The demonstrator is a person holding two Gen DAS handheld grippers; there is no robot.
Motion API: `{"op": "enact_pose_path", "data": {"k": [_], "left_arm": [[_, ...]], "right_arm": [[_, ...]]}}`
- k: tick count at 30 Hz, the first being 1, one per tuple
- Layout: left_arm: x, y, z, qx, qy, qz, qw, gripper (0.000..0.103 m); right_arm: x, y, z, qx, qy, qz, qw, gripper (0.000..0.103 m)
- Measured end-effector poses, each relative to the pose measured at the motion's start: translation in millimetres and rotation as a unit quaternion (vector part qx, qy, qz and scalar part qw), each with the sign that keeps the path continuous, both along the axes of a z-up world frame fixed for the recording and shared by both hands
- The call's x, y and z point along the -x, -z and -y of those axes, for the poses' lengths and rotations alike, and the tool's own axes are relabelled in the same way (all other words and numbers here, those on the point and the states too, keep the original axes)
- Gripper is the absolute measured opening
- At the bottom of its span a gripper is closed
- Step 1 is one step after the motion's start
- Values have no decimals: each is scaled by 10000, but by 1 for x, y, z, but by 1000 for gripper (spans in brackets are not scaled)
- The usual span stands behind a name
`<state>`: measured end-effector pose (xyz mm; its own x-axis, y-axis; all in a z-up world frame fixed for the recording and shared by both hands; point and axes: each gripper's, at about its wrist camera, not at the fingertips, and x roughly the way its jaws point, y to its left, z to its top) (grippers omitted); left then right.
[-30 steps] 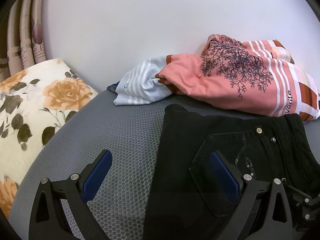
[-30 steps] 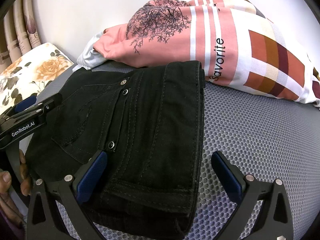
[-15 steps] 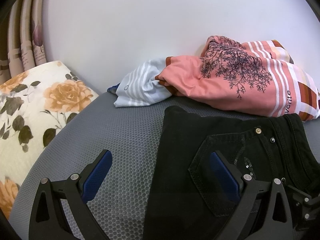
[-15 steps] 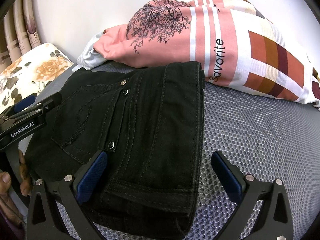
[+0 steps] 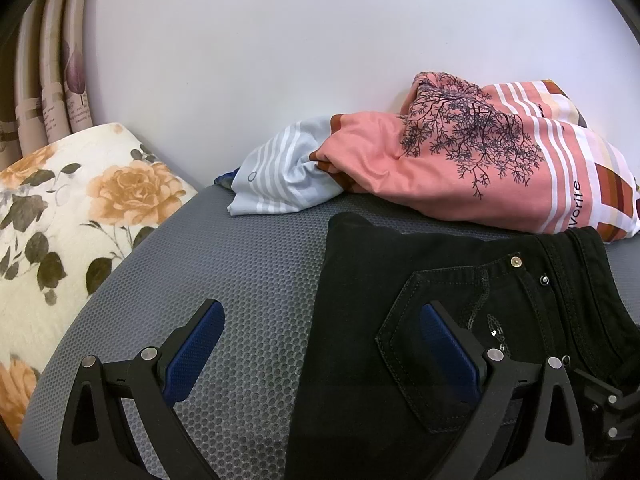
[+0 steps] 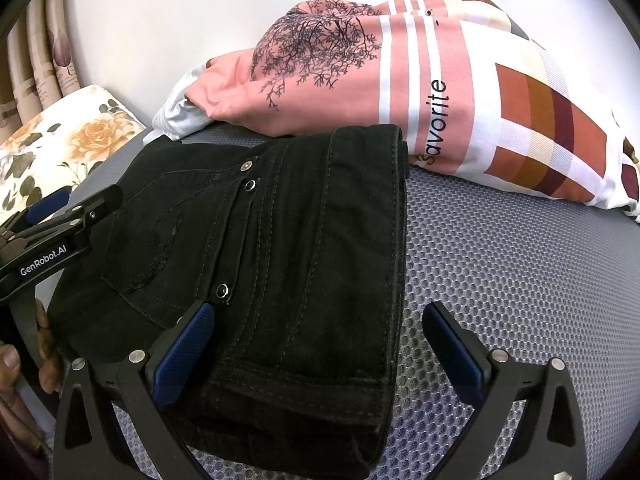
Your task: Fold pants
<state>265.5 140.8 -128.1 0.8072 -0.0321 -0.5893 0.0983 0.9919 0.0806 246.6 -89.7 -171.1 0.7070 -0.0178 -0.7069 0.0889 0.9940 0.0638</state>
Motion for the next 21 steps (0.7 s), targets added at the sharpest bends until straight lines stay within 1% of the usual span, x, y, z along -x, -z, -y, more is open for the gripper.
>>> {"op": "enact_pose_path", "data": {"k": [21], "left_arm": [[2, -2, 1, -1, 40, 42, 10000, 99]], "right_arm": [[0, 0, 0, 27, 8, 11, 10000, 103]]}}
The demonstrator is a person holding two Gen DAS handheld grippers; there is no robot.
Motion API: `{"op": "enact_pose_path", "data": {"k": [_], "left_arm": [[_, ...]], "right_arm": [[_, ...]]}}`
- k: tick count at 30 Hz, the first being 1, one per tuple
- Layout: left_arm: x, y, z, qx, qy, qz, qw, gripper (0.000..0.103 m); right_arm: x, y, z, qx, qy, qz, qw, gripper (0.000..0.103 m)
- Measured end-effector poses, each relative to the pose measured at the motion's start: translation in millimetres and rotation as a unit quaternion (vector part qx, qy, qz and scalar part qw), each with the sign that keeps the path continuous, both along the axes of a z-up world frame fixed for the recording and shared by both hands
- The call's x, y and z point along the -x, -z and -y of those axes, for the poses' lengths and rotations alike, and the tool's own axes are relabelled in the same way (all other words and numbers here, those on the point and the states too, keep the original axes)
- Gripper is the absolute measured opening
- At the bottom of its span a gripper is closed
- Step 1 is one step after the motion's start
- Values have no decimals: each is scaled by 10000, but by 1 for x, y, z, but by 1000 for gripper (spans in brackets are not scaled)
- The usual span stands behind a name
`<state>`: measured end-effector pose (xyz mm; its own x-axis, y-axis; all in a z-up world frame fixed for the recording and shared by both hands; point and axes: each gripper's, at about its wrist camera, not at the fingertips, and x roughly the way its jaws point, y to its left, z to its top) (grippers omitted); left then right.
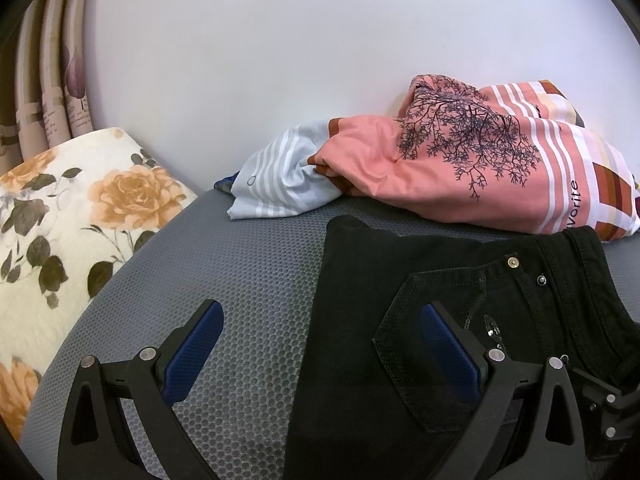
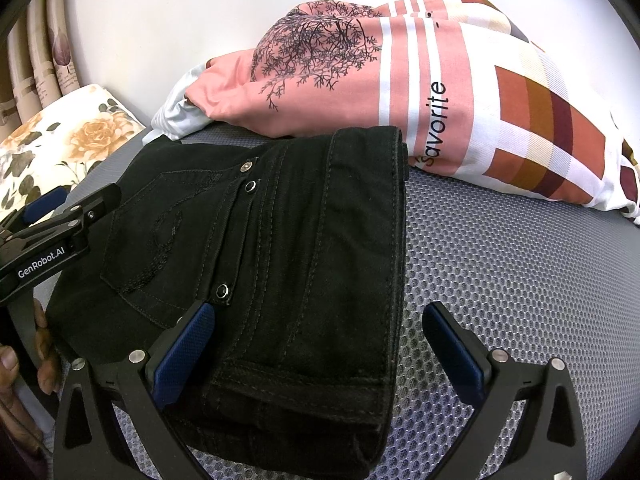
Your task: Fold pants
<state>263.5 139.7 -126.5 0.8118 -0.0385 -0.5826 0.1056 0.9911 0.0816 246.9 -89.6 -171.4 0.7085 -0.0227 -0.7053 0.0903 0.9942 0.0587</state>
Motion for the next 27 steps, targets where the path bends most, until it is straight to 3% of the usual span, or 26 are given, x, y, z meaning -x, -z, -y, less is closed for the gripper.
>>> {"op": "enact_pose_path", "data": {"k": [16, 19, 22, 27], "left_arm": [[3, -2, -2, 61, 100, 36, 9999, 99], [4, 0, 6, -142, 244, 11, 9996, 99], [13, -1, 12, -235, 278, 100, 9993, 99], [34, -8, 14, -56, 316, 337, 9989, 99]], "right_arm": [[0, 0, 0, -31, 1, -4, 10000, 103], [0, 0, 0, -37, 4, -5, 10000, 103], [0, 0, 0, -41, 5, -7, 10000, 103], [1, 0, 0, -62, 10, -11, 10000, 103]]}}
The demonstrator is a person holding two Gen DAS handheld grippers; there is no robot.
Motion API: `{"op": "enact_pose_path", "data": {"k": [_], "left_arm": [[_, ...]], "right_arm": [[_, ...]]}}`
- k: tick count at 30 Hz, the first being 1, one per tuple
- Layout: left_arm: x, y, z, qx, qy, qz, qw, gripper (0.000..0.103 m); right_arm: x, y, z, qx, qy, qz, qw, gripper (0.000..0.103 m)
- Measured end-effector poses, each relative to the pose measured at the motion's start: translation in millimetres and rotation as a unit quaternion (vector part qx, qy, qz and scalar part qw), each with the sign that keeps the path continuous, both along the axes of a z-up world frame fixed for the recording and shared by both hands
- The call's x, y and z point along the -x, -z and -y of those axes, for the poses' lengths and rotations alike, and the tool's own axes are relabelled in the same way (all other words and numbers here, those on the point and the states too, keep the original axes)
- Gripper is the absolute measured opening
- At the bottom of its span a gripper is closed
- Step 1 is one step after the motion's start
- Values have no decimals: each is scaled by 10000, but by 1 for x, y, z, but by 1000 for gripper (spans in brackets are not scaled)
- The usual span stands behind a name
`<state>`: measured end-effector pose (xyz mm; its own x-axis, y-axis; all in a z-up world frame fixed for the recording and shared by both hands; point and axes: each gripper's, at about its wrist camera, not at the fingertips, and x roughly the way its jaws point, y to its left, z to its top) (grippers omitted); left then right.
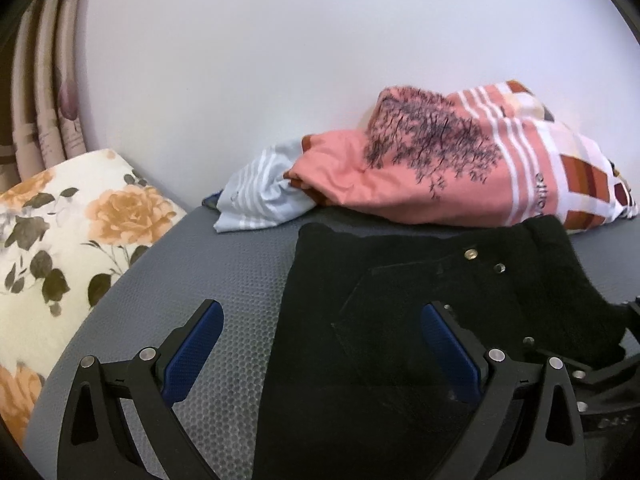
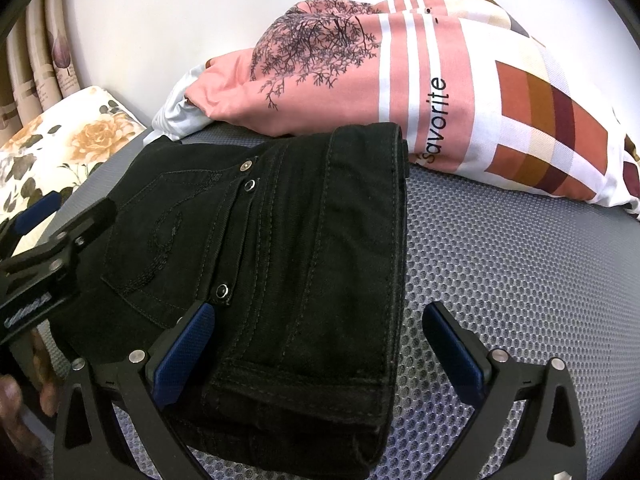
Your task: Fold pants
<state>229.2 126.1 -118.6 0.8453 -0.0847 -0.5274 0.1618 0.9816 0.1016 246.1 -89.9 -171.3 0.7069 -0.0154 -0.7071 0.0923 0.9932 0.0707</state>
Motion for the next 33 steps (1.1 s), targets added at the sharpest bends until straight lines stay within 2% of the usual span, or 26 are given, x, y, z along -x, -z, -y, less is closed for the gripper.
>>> {"op": "enact_pose_path", "data": {"k": [3, 7, 10, 14, 20, 23, 27, 33], "left_arm": [[9, -5, 2, 22, -21, 59, 10000, 99], [17, -12, 5, -183, -158, 103, 9997, 99], [22, -15, 4, -155, -143, 51, 9998, 99], [31, -19, 5, -299, -249, 118, 9992, 99], [28, -20, 0, -214, -313, -84, 9992, 99], [28, -21, -7, -51, -353, -100, 9993, 99], [30, -25, -14, 127, -361, 6, 9993, 99], [35, -31, -16, 110, -291, 169, 9994, 103]], "right_arm": [[1, 0, -1, 5, 8, 3, 10000, 103], [1, 0, -1, 7, 5, 5, 10000, 103], [1, 0, -1, 7, 5, 6, 10000, 103], [1, 0, -1, 10, 6, 8, 10000, 103], [1, 0, -1, 1, 5, 6, 10000, 103], [1, 0, -1, 10, 7, 9, 10000, 103], [1, 0, -1, 8, 6, 8, 10000, 103], [1, 0, -1, 7, 5, 8, 10000, 103]]}}
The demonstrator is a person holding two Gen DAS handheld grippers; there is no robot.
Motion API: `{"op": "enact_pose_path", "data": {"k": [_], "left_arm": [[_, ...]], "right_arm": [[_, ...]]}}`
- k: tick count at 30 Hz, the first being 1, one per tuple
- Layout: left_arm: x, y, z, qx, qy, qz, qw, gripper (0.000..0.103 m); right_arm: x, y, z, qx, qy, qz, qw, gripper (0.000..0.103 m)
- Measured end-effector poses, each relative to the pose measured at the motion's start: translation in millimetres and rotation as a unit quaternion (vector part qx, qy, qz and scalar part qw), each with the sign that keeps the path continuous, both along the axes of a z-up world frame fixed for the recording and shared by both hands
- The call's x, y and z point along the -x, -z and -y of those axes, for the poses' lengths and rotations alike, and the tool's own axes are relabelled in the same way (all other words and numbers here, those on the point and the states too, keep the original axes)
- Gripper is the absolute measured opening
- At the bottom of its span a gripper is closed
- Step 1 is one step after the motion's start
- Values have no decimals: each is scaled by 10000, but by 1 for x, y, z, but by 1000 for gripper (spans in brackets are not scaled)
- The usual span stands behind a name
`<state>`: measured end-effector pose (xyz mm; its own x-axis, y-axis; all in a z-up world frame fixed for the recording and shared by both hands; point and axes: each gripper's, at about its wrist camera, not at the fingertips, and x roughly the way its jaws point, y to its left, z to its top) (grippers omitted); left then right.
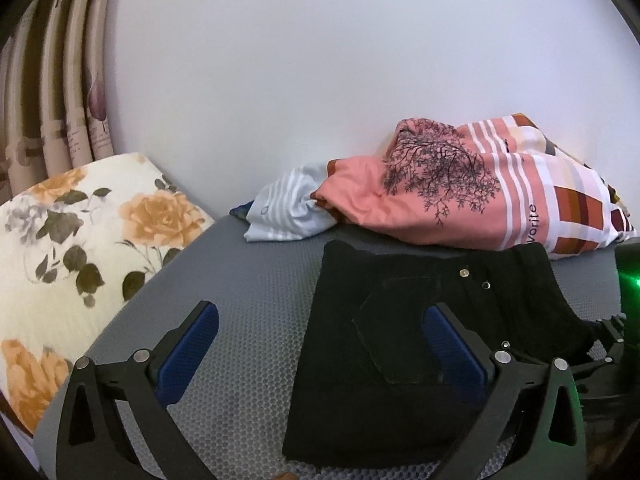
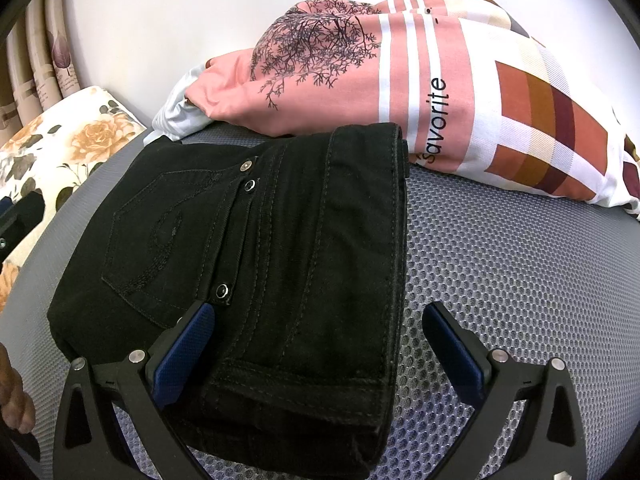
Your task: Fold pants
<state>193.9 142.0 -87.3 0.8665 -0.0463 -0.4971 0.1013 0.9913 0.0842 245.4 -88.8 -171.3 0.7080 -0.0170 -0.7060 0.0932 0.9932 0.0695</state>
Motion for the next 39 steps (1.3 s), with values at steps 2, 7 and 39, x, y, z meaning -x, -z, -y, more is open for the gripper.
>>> {"op": "enact_pose_path", "data": {"k": [2, 7, 39], "left_arm": [[-1, -1, 1, -18, -9, -59, 10000, 103], [1, -7, 3, 75, 66, -78, 9999, 103], [10, -15, 11, -316, 101, 28, 9994, 103]], "right_arm": [[0, 0, 0, 4, 0, 1, 10000, 103], [0, 0, 0, 0, -1, 1, 10000, 103], [51, -38, -28, 94, -282, 548, 9981, 103]]}}
